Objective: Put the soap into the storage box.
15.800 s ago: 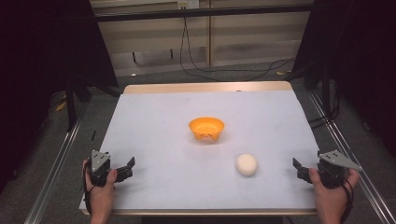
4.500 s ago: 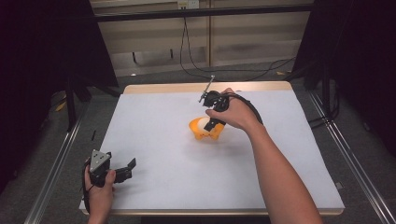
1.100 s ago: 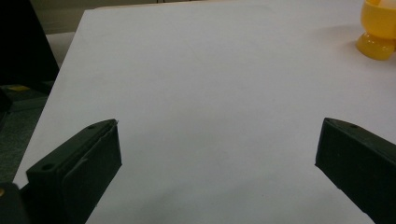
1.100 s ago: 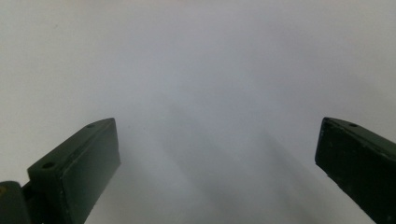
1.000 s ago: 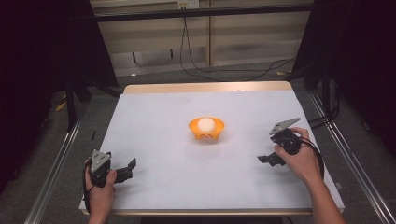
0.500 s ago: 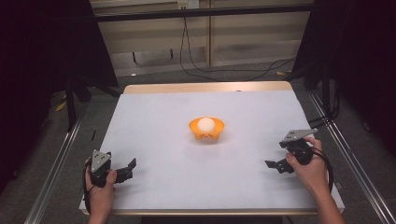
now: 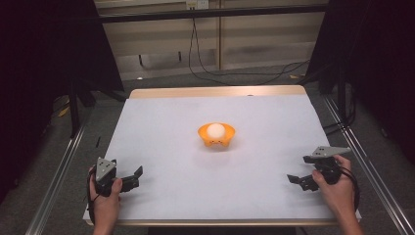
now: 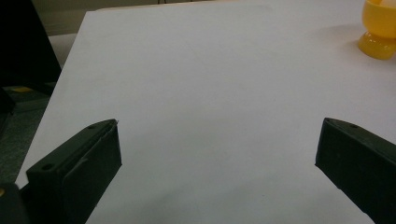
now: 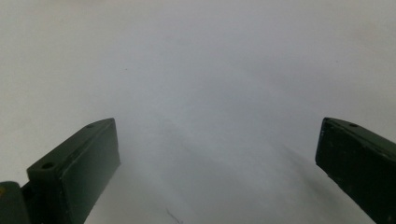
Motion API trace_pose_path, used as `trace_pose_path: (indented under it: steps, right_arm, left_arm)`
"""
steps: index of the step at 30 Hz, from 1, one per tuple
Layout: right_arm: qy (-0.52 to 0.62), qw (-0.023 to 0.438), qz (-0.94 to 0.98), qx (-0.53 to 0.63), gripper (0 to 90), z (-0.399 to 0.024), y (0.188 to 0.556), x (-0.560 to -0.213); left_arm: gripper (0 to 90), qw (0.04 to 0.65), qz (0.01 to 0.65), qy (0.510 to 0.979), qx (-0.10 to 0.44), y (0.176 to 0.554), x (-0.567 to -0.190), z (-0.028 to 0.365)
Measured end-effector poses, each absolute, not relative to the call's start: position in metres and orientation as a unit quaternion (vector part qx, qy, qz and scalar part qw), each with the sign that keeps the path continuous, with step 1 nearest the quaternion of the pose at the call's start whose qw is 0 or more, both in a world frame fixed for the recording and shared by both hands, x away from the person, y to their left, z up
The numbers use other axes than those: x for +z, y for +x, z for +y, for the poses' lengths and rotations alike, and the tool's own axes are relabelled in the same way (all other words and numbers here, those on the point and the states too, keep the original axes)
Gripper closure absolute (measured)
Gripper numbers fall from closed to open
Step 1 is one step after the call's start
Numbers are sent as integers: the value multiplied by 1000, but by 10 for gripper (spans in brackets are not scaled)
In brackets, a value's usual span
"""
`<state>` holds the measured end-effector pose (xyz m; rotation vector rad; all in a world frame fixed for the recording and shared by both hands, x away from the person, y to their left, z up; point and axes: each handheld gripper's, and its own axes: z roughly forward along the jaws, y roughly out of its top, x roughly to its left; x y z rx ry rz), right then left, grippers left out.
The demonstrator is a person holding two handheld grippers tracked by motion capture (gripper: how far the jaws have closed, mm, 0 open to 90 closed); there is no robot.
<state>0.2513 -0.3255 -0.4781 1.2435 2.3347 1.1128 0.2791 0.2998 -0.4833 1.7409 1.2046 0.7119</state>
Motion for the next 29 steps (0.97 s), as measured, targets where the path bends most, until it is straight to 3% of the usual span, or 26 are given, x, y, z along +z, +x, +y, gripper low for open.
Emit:
trace_pose_path:
  steps: [29]
  right_arm:
    - [452, 177, 758, 435, 0, -359, 205, -483]
  left_arm:
    - [0, 441, 484, 699, 287, 279, -483, 301]
